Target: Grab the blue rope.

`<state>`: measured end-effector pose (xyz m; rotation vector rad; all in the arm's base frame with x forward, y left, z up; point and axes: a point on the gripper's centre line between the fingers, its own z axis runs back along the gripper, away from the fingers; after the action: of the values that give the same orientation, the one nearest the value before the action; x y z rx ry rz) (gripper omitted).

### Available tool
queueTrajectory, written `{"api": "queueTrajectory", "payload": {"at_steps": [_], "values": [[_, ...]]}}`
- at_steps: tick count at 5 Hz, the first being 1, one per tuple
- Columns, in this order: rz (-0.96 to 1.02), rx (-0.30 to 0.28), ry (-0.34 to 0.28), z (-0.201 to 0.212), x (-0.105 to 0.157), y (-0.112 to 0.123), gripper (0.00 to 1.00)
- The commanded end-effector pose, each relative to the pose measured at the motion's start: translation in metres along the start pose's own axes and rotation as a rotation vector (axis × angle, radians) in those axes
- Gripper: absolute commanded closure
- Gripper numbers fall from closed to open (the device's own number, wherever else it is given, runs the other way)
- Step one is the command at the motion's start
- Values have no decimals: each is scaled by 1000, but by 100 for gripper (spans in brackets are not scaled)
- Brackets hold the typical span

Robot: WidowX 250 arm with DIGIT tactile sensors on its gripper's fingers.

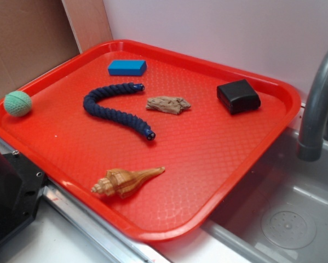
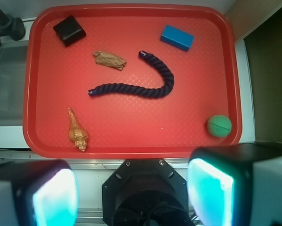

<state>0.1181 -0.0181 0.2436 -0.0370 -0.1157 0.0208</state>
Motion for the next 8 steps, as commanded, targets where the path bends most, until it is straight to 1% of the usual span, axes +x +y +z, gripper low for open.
{"api": "queueTrajectory", "payload": {"at_steps": [1,2,3,4,5,6,7,8], "values": [[0,0,0,0,0,0,0],[36,76,-29,-12,29,13,0],[63,104,-38,-21,74,29,0],[-185,72,17,-50,101,45,0],[-434,50,19,-78,98,56,0],[-688,59,66,-96,93,39,0],[-937,23,116,-119,91,35,0],[-1187,-4,205,-161,85,36,0]]}}
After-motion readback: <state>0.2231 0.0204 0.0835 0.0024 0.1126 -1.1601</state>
